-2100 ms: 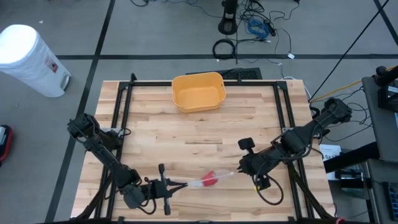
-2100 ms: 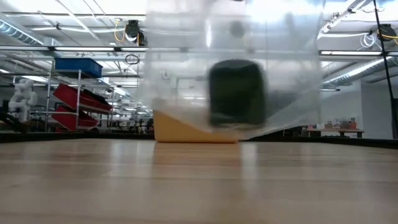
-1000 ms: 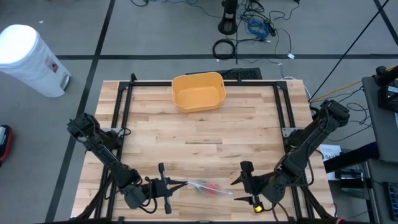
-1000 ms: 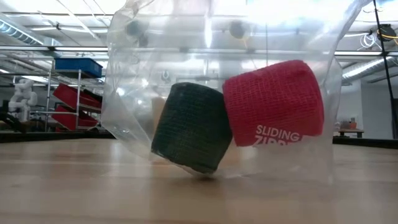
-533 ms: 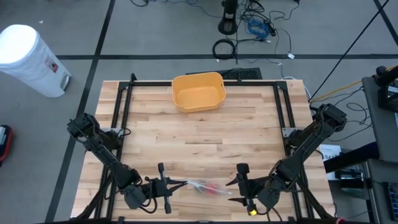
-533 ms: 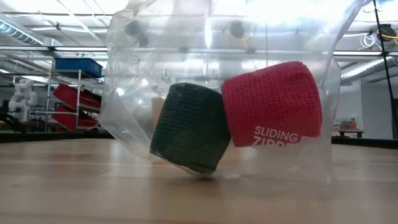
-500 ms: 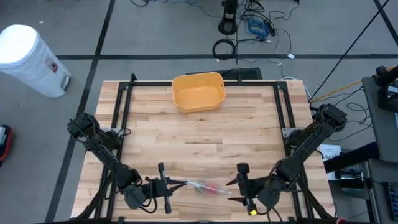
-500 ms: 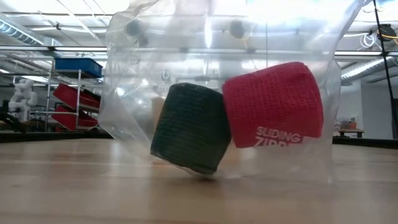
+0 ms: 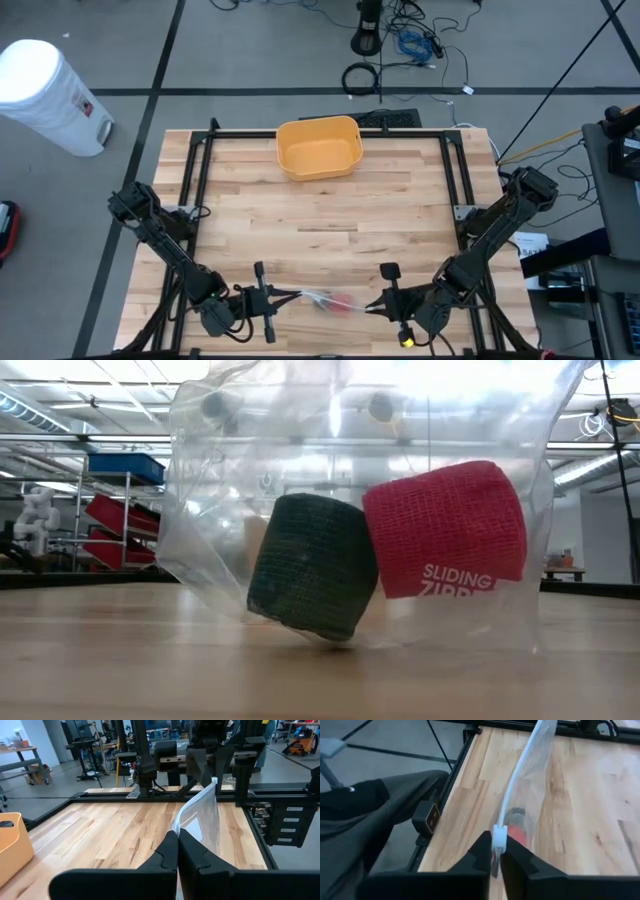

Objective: Roll bandage
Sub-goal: Put the transparent zip bag containing the green and red rolled bandages into the yellow bin, then return to Home Position

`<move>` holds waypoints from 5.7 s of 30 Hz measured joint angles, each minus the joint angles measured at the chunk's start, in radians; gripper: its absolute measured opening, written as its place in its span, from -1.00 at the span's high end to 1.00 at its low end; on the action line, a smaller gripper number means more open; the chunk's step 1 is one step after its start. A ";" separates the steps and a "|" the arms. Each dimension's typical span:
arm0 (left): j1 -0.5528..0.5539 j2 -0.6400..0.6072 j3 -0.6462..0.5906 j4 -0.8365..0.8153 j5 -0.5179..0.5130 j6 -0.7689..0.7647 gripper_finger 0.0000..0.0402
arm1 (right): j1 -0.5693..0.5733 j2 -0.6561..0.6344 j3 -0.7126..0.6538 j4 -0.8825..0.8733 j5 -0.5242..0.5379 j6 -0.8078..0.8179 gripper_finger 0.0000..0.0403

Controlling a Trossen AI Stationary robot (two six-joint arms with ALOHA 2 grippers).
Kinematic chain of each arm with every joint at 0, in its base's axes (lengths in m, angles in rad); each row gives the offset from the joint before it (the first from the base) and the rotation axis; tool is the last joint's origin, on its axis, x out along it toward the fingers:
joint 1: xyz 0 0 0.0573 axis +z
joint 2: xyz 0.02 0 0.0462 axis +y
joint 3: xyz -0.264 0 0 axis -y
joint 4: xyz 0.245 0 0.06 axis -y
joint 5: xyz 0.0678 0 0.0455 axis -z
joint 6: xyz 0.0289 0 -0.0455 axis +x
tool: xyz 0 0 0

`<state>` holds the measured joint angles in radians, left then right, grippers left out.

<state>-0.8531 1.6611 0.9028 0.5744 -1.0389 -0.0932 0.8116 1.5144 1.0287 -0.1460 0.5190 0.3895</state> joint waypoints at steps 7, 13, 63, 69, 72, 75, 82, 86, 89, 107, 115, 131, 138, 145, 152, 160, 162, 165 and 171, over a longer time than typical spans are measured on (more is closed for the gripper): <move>0.021 0.001 0.050 0.016 -0.001 0.131 1.00 | -0.011 -0.005 0.106 -0.109 0.001 -0.070 0.92; 0.075 -0.012 0.167 -0.024 0.012 0.265 1.00 | -0.045 -0.005 0.301 -0.377 0.002 -0.128 0.98; 1.091 -0.445 0.448 -0.847 0.669 0.285 1.00 | -1.216 0.061 0.985 -0.839 -0.601 -0.755 1.00; 1.166 -0.419 0.425 -0.903 0.676 0.265 1.00 | -1.265 0.115 0.887 -0.770 -0.605 -0.774 1.00; 1.200 -0.401 0.400 -0.902 0.676 0.257 1.00 | -1.291 0.144 0.866 -0.754 -0.604 -0.771 1.00; 1.221 -0.379 0.388 -0.918 0.676 0.256 1.00 | -1.310 0.167 0.844 -0.745 -0.615 -0.768 1.00; 1.244 -0.332 0.339 -0.910 0.676 0.256 1.00 | -1.353 0.178 0.729 -0.657 -0.653 -0.769 1.00; 1.271 -0.300 0.324 -0.906 0.671 0.257 1.00 | -1.383 0.179 0.656 -0.594 -0.657 -0.769 1.00; 1.288 -0.275 0.323 -0.905 0.668 0.259 1.00 | -1.407 0.179 0.614 -0.545 -0.656 -0.769 1.00; 1.383 -0.115 0.323 -0.898 0.641 0.270 0.82 | -1.508 0.179 0.500 -0.395 -0.656 -0.765 0.77; 1.372 -0.124 0.323 -0.903 0.611 0.263 0.35 | -1.517 0.177 0.500 -0.411 -0.652 -0.713 0.32; 1.134 -0.354 0.339 -1.158 0.606 0.103 0.19 | -1.269 -0.031 0.500 -0.610 -0.517 -0.632 0.26; 0.935 -0.385 0.340 -1.281 0.646 -0.042 0.19 | -1.058 -0.068 0.487 -0.872 -0.466 -0.474 0.26; 0.753 -0.372 0.340 -1.271 0.634 -0.131 0.18 | -0.847 -0.071 0.379 -0.899 -0.463 -0.393 0.26; 0.563 -0.372 0.340 -1.274 0.562 -0.207 0.38 | -0.677 -0.079 0.289 -0.905 -0.318 -0.244 0.26; 0.422 -0.372 0.326 -1.269 0.405 -0.243 0.96 | -0.519 -0.112 0.247 -0.892 -0.072 -0.081 0.26; 0.416 -0.372 0.302 -1.270 0.366 -0.249 0.95 | -0.501 -0.112 0.221 -0.873 -0.048 -0.067 0.27; 0.414 -0.372 0.256 -1.273 0.363 -0.275 0.94 | -0.485 -0.112 0.160 -0.853 -0.051 -0.052 0.31; 0.404 -0.372 0.175 -1.280 0.376 -0.348 0.94 | -0.482 -0.112 0.074 -0.840 -0.129 -0.041 0.60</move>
<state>-0.4489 1.2889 1.0777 -0.7055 -0.6631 -0.4409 0.3298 1.4021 1.1023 -0.9860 0.3897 0.3489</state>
